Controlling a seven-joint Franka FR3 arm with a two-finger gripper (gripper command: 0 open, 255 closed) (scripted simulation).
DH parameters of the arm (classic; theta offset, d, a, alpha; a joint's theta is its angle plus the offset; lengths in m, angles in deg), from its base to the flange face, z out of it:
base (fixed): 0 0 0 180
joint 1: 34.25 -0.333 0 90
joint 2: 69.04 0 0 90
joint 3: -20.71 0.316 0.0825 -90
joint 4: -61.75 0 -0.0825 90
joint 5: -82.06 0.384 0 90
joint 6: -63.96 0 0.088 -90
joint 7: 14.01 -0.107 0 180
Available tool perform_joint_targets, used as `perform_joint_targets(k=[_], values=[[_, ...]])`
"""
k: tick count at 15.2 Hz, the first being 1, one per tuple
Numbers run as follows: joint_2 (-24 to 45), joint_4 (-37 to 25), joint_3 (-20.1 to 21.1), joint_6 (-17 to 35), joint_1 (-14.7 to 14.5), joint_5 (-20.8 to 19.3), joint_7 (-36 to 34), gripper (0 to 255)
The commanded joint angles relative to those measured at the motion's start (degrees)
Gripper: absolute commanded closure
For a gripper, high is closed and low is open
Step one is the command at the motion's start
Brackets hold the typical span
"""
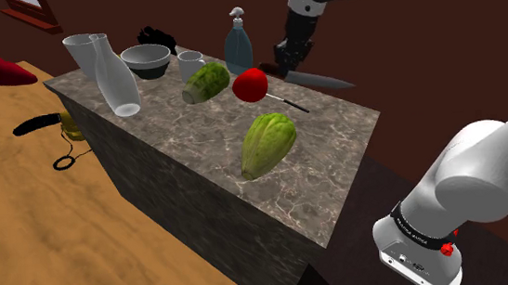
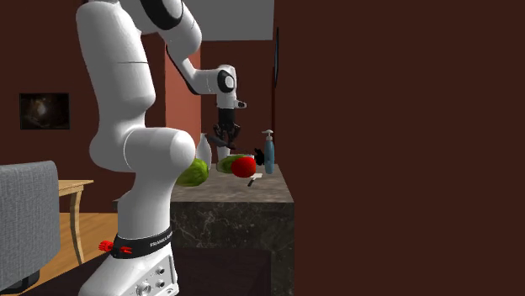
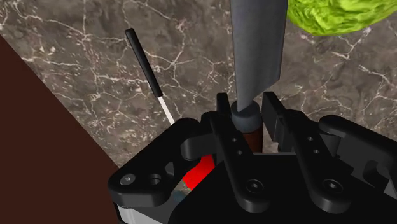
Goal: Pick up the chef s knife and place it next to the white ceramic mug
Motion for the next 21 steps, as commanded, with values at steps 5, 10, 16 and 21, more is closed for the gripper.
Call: perform_joint_targets(k=[5, 10, 16, 21], values=[[11.5, -11.8, 2.9, -0.1, -2.0, 0.5, -4.7, 255], [21.4, -23.4, 4.8, -1.6, -3.7, -0.2, -8.6, 255], [34.5, -40.7, 6.3, -5.7, -5.9, -1.6, -12.8, 255], [35.5, -39.1, 6.3, -3.0, -6.1, -1.7, -12.9, 255]])
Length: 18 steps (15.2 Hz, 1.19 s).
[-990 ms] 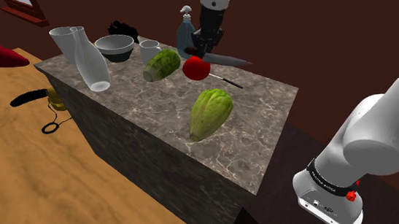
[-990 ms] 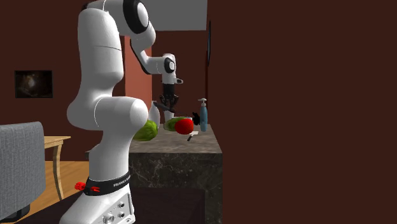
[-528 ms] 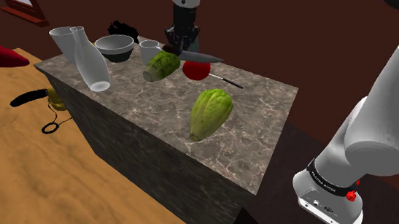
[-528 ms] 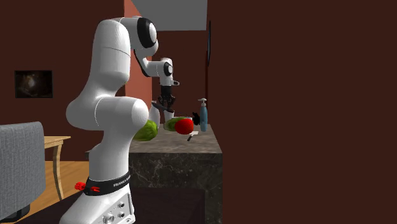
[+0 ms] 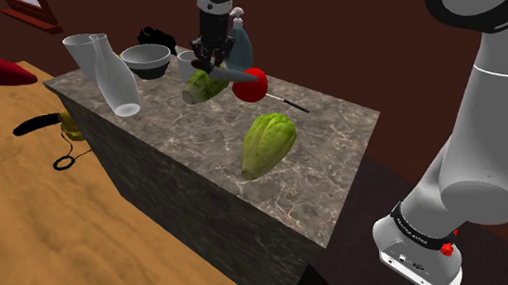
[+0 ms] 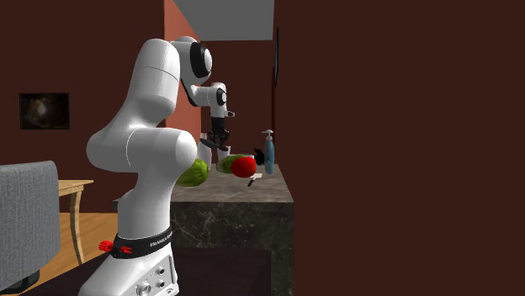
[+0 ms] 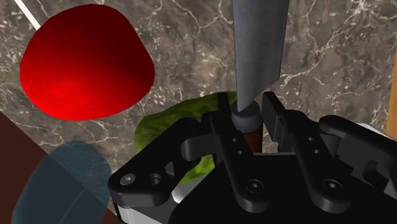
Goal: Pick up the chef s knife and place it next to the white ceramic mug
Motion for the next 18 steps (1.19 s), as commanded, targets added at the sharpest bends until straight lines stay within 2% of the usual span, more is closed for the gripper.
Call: perform_joint_targets(k=[1, 18], values=[[0.2, 1.4, 0.0, 1.6, -0.1, 0.0, -0.1, 255], [3.7, 9.7, 0.0, 13.4, -0.1, -0.1, 0.2, 255]])
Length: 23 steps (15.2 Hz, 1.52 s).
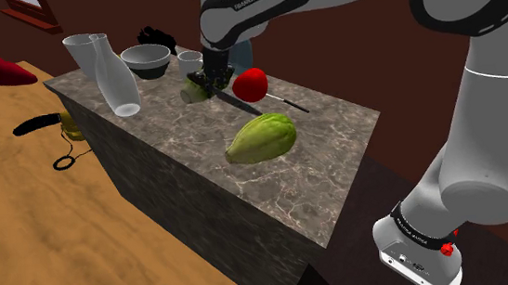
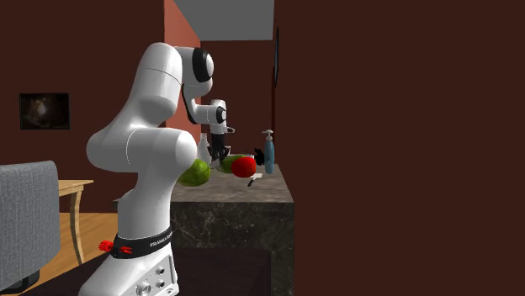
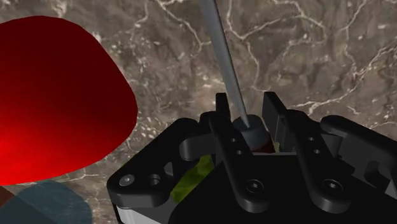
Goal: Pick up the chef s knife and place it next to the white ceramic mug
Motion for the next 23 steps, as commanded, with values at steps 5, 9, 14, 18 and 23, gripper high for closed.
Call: perform_joint_targets(k=[5, 9, 14, 18, 23], values=[[2.2, 2.3, -0.1, 3.7, 0.0, -0.1, -0.1, 255], [3.4, 3.3, -0.1, 6.0, -0.1, -0.2, -0.1, 255], [3.5, 3.3, 0.0, 6.0, 0.0, -0.2, -0.1, 255], [3.4, 3.5, 0.0, 6.2, 0.0, -0.2, -0.1, 0], [2.3, 3.1, 0.0, 4.6, 0.1, -0.1, -0.1, 0]])
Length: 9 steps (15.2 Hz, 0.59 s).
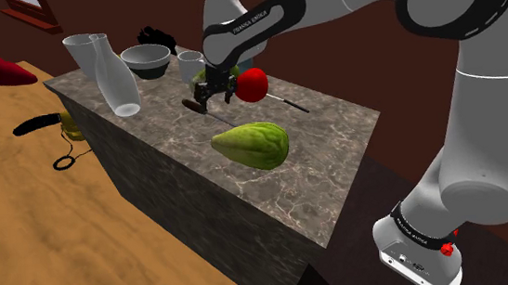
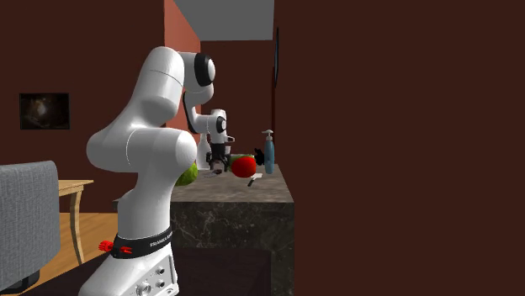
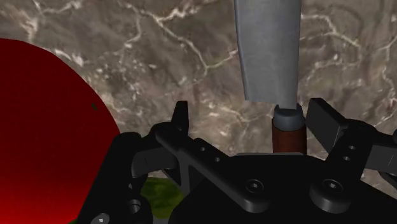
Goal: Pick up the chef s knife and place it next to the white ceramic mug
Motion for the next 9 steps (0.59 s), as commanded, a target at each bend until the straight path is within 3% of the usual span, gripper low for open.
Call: perform_joint_targets(k=[1, 3, 9], values=[[-1.9, -0.4, 0.0, -2.2, 0.1, 0.1, 0.0, 0], [-3.8, -1.1, 0.0, -4.9, 0.2, 0.2, 0.1, 0], [-3.8, -1.2, 0.0, -4.9, 0.2, 0.2, 0.1, 0]])
